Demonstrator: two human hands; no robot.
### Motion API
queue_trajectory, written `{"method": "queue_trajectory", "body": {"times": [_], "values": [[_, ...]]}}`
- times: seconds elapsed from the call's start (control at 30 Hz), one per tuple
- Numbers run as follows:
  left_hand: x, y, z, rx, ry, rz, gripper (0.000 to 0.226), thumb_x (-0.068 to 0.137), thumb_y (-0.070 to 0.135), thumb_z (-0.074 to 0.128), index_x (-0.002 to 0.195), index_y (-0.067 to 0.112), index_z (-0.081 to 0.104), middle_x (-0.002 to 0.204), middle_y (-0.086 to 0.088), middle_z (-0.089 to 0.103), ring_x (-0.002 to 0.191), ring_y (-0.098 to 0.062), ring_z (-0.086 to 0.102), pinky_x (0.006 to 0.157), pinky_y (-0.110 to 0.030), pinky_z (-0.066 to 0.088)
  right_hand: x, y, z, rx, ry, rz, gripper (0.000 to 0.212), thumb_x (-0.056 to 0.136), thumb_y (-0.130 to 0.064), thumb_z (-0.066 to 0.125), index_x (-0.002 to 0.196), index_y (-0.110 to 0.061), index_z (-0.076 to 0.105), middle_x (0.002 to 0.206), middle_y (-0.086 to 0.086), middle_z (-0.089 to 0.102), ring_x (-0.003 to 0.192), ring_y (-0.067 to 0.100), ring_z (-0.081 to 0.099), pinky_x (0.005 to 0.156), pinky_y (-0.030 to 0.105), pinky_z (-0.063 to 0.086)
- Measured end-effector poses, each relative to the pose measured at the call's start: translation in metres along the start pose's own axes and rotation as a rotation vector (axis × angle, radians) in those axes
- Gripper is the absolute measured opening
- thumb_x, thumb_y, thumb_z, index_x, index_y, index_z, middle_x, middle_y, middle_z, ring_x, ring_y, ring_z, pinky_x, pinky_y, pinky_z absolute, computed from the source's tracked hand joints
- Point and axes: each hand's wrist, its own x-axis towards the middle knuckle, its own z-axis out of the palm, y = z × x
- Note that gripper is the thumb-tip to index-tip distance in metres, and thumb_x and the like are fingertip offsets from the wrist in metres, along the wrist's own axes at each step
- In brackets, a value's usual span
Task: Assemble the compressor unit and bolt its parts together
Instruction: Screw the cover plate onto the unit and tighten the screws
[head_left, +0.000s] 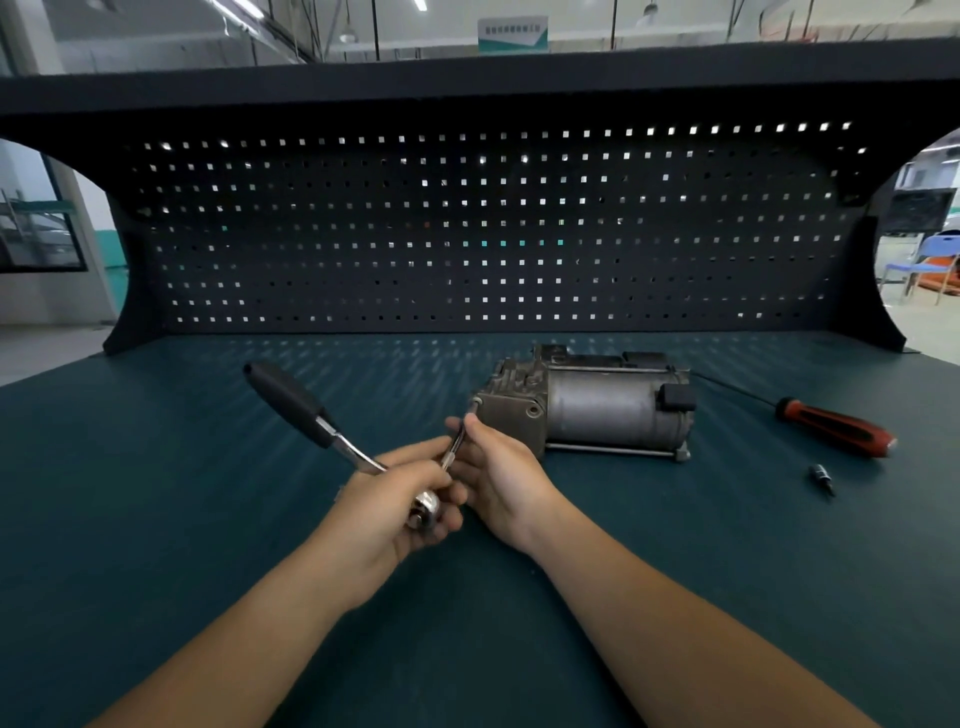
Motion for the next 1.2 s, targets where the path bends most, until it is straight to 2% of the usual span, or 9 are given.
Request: {"method": "queue_trajectory", "body": {"times": [0.1, 0.2, 0.37, 0.7, 0.87, 0.97, 1.07, 1.13, 1.2], "values": [[0.006, 0.007, -0.005, -0.436, -0.031, -0.157, 0.025, 0.085, 0.001, 0.039, 0.094, 0.0, 0.062, 0.055, -0.006, 0.059, 0.036, -0.006, 0.051, 0.035, -0.012, 0.042, 0.002, 0.001, -0.001, -0.046, -0.019, -0.016, 0.023, 0.097, -0.031, 0.045, 0.101, -0.013, 0.058, 0.063, 0.0, 0.067, 0.056, 0.009, 0.063, 0.066, 0.026, 0.052], [0.008, 0.008, -0.01, -0.379, -0.05, -0.167, 0.032, 0.084, -0.001, 0.036, 0.097, 0.007, 0.065, 0.053, -0.003, 0.053, 0.031, -0.004, 0.037, 0.03, -0.011, 0.031, 0.003, 0.002, 0.0, -0.073, -0.027, -0.02, 0.025, 0.097, -0.032, 0.044, 0.098, -0.012, 0.06, 0.076, 0.005, 0.068, 0.068, 0.014, 0.064, 0.089, 0.035, 0.048], [0.003, 0.004, 0.001, -0.07, -0.005, -0.033, 0.041, 0.083, -0.008, 0.037, 0.073, 0.007, 0.074, 0.048, -0.002, 0.048, 0.032, -0.008, 0.036, 0.033, -0.013, 0.027, 0.0, 0.0, -0.001, -0.024, -0.023, -0.01, 0.025, 0.098, -0.03, 0.041, 0.094, -0.012, 0.059, 0.058, -0.002, 0.064, 0.048, 0.008, 0.059, 0.062, 0.025, 0.05], [-0.002, 0.007, 0.01, 0.056, 0.046, 0.026, 0.032, 0.081, -0.011, 0.038, 0.066, 0.003, 0.063, 0.045, -0.002, 0.048, 0.03, -0.01, 0.037, 0.032, -0.013, 0.025, -0.004, -0.004, 0.0, 0.018, -0.018, 0.008, 0.026, 0.099, -0.028, 0.039, 0.088, -0.012, 0.057, 0.049, -0.005, 0.06, 0.043, 0.006, 0.057, 0.047, 0.019, 0.046], [0.003, 0.023, -0.019, 0.067, -0.033, -0.037, 0.027, 0.084, -0.004, 0.039, 0.082, 0.002, 0.065, 0.049, -0.002, 0.049, 0.031, -0.007, 0.033, 0.033, -0.011, 0.022, -0.002, -0.007, -0.008, -0.717, 0.409, -0.478, 0.031, 0.091, -0.033, 0.055, 0.063, -0.018, 0.056, 0.049, -0.01, 0.054, 0.046, 0.0, 0.049, 0.051, 0.019, 0.038], [0.003, 0.029, -0.045, 0.338, -0.058, 0.004, 0.031, 0.084, -0.005, 0.04, 0.074, 0.002, 0.068, 0.05, -0.008, 0.049, 0.03, -0.012, 0.032, 0.033, -0.015, 0.024, -0.004, -0.018, -0.03, -0.994, 0.598, -0.729, 0.018, 0.087, -0.03, 0.061, 0.077, -0.015, 0.06, 0.068, -0.006, 0.055, 0.066, 0.014, 0.054, 0.06, 0.029, 0.041], [0.006, 0.023, -0.052, 0.779, -0.084, 0.076, 0.033, 0.085, -0.004, 0.043, 0.069, 0.013, 0.067, 0.045, 0.003, 0.05, 0.031, -0.011, 0.04, 0.037, -0.016, 0.029, -0.004, -0.023, -0.05, -1.275, 0.66, -0.749, 0.025, 0.086, -0.03, 0.063, 0.1, -0.01, 0.061, 0.098, 0.002, 0.056, 0.091, 0.02, 0.055, 0.066, 0.027, 0.039], [0.009, 0.015, -0.051, 1.133, -0.111, 0.159, 0.038, 0.085, 0.004, 0.047, 0.057, 0.027, 0.06, 0.053, 0.011, 0.058, 0.044, -0.003, 0.051, 0.045, -0.017, 0.036, -0.004, -0.024, -0.055, -1.418, 0.581, -0.792, 0.045, 0.082, -0.031, 0.066, 0.121, -0.011, 0.054, 0.127, 0.005, 0.048, 0.117, 0.021, 0.046, 0.085, 0.031, 0.043], [0.014, 0.008, -0.051, 1.392, -0.145, 0.205, 0.034, 0.084, 0.014, 0.05, 0.052, 0.026, 0.048, 0.073, 0.008, 0.062, 0.066, -0.009, 0.057, 0.059, -0.025, 0.043, -0.001, -0.026, -0.057, -1.625, 0.432, -0.792, 0.068, 0.08, -0.035, 0.068, 0.138, -0.016, 0.038, 0.148, 0.005, 0.029, 0.137, 0.021, 0.025, 0.107, 0.038, 0.028]]}}
